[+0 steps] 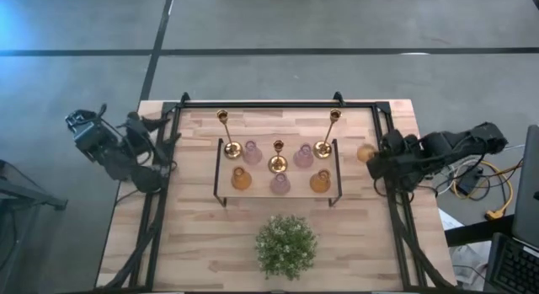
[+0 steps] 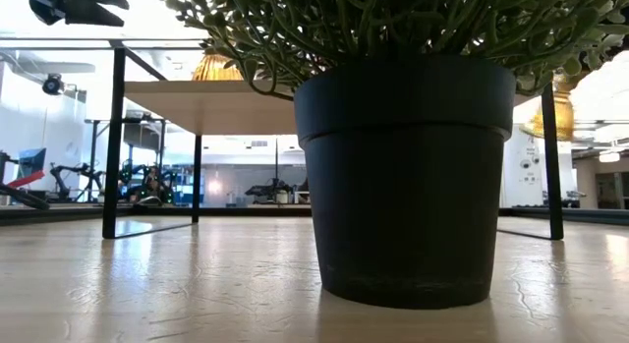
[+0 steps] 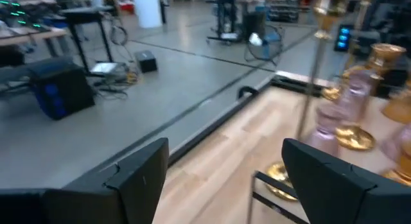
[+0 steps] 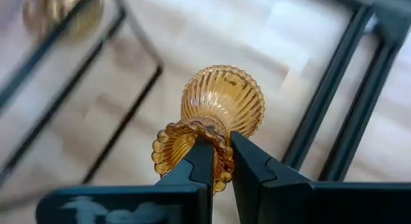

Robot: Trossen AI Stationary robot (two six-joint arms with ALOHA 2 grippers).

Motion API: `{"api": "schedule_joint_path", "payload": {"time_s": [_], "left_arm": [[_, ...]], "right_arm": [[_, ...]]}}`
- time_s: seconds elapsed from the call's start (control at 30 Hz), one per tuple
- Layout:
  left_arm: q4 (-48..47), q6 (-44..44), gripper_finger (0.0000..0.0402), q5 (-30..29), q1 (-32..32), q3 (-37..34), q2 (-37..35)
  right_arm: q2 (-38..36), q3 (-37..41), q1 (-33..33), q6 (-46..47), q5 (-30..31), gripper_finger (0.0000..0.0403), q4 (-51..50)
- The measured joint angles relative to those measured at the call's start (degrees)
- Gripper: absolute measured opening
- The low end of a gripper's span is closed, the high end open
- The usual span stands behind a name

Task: Pick & Place candle stick holders
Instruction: Put the yellow vase on the shelf

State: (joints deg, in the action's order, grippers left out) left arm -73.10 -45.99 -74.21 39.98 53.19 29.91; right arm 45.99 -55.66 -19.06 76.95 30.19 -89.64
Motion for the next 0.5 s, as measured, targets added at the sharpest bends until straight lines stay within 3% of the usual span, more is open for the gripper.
{"api": "schedule_joint_path", "payload": {"time_s": [0.17, 0.5], "left_arm": [[0.01, 3.2, 0.0295, -2.75, -2.59, 1.79, -0.98], [1.84, 10.47, 0.0271, -4.41, -4.77, 5.61, 0.38]], "right_arm": [[-0.53, -2.79, 6.61, -8.99, 6.7, 0.0021, 4.21], [3.41, -13.59, 24.49, -29.79, 7.18, 0.0021, 8.08]]}}
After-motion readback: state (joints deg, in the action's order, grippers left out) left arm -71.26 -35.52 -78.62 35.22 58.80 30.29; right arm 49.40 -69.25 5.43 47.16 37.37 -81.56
